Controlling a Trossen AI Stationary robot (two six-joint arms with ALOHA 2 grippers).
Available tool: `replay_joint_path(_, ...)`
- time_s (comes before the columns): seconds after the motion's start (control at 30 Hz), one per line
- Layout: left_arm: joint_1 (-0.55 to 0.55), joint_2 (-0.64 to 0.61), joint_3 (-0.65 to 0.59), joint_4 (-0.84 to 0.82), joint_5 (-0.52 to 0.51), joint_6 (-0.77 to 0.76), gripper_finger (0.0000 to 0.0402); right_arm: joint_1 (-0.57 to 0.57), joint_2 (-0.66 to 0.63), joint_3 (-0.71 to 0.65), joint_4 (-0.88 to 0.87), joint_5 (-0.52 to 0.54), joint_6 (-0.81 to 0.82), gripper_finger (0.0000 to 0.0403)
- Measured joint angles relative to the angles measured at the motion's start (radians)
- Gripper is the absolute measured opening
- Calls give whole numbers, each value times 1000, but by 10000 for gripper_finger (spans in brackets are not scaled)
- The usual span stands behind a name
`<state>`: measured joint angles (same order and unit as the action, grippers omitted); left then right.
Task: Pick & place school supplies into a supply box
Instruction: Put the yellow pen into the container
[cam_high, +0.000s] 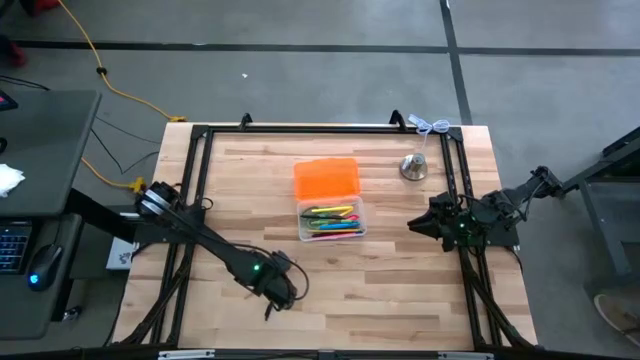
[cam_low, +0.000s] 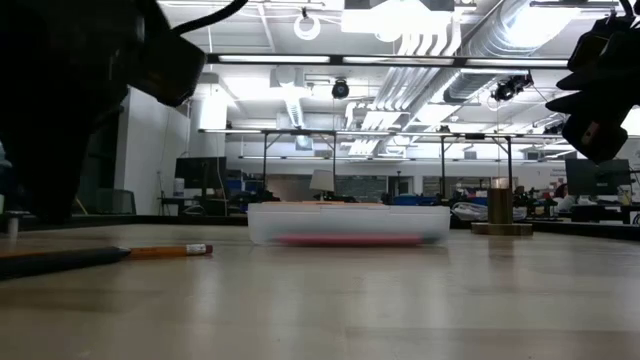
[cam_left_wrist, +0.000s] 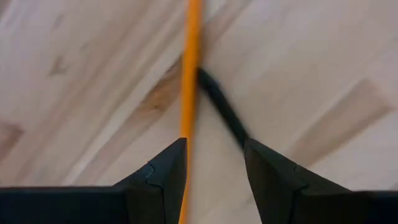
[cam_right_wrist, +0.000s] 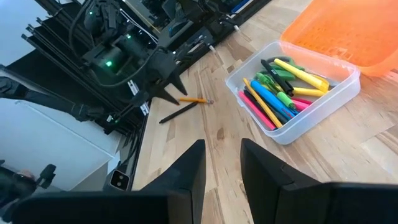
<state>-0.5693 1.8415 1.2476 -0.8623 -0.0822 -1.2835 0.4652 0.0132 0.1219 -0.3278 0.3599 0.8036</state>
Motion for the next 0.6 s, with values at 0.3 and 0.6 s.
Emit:
replay_joint_path(0.3, 0, 31, -2, -43, 2, -2, 191, 0, 4, 0, 0, -25, 0, 78)
replay_joint_path(0.6, 9, 60, -32, -20, 26, -26, 191, 0, 11, 0, 0, -36, 0, 78)
